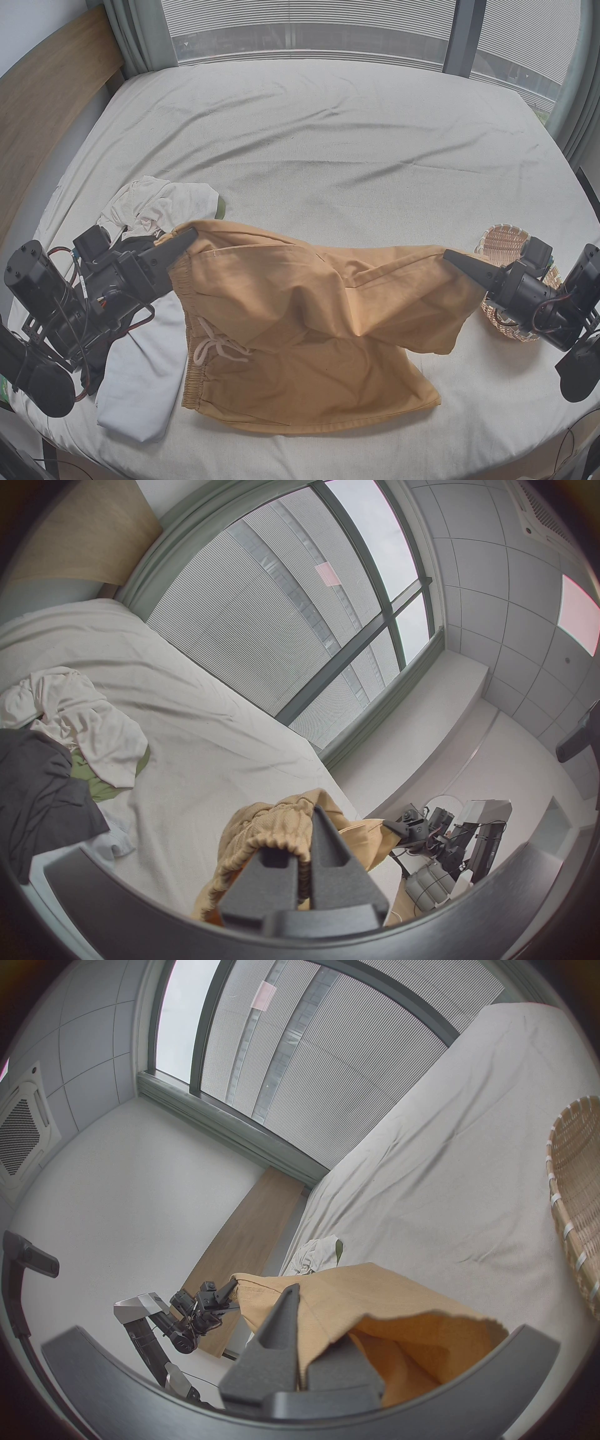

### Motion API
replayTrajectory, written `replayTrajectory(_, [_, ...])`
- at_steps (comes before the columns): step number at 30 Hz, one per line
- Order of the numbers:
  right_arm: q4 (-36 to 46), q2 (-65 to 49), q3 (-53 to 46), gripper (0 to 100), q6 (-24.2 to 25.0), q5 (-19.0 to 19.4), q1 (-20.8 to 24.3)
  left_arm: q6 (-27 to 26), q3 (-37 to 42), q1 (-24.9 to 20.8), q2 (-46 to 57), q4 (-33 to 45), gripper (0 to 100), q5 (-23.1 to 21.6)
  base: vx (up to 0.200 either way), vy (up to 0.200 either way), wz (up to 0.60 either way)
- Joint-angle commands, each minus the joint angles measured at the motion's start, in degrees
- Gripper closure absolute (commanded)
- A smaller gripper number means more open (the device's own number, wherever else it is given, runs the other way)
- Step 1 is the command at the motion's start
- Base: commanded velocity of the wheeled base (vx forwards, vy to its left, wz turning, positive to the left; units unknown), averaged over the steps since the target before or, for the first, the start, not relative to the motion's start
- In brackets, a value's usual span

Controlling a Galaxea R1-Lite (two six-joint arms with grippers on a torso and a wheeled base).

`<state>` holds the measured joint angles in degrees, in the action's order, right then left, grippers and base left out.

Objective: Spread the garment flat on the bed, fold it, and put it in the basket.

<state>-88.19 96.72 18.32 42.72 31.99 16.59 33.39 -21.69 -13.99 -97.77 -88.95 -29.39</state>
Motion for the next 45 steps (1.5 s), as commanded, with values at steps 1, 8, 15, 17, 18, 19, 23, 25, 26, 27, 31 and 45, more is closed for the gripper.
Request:
replayTrajectory(1, [-0.1, -1.7, 0.2, 100, 0.0, 0.1, -1.6, -0.3, 0.2, 2.2, 0.1, -0.3, 100, -1.7, 0.000, 0.000, 0.00])
replayTrajectory(8, [-0.1, -1.8, 0.5, 100, -0.1, 0.2, -2.8, -0.3, -0.1, 3.6, 0.2, -0.3, 100, -3.1, 0.000, 0.000, 0.00])
replayTrajectory(15, [-0.1, -1.9, 0.7, 100, 0.0, 1.8, -5.3, -0.3, 0.2, 3.7, 0.7, -0.3, 100, -3.2, 0.000, 0.000, 0.00])
replayTrajectory(17, [-0.1, -1.8, 0.7, 100, 0.0, 2.0, -6.1, -0.3, 0.2, 3.6, 0.8, -0.3, 100, -3.2, 0.000, 0.000, 0.00])
replayTrajectory(18, [-0.1, -1.9, 0.7, 100, 0.0, 2.0, -6.3, -0.3, 0.2, 3.6, 0.8, -0.3, 100, -3.2, 0.000, 0.000, 0.00])
replayTrajectory(19, [-0.1, -1.9, 0.7, 100, 0.1, 2.0, -6.4, -0.3, 0.2, 3.6, 0.8, -0.3, 100, -3.2, 0.000, 0.000, 0.00])
replayTrajectory(23, [-0.1, -2.5, 1.1, 100, 0.1, 2.0, -6.5, -0.3, 0.8, 3.5, 0.9, -0.3, 100, -3.3, 0.000, 0.000, 0.00])
replayTrajectory(25, [-0.1, -2.9, 1.3, 100, 0.2, 2.0, -6.6, -0.3, 0.9, 3.5, 0.9, -0.3, 100, -3.4, 0.000, 0.000, 0.00])
replayTrajectory(26, [-0.1, -3.4, 1.5, 100, 0.2, 2.1, -7.4, -0.4, 0.9, 3.6, 0.9, -0.3, 100, -3.7, 0.000, 0.000, 0.00])
replayTrajectory(27, [-0.1, -3.6, 1.5, 100, 0.3, 2.3, -7.7, -0.7, 0.9, 3.6, 0.9, -0.3, 100, -3.9, 0.000, 0.000, 0.00])
replayTrajectory(31, [-0.1, -4.8, 2.0, 100, 1.1, 3.9, -9.4, -2.1, 1.1, 3.6, 0.6, -0.3, 100, -4.1, 0.000, 0.000, 0.00])
replayTrajectory(45, [-0.1, -8.4, 3.7, 100, 4.8, 6.3, -13.9, -2.9, 1.5, 6.9, 2.1, -0.3, 100, -7.9, 0.000, 0.000, 0.00])
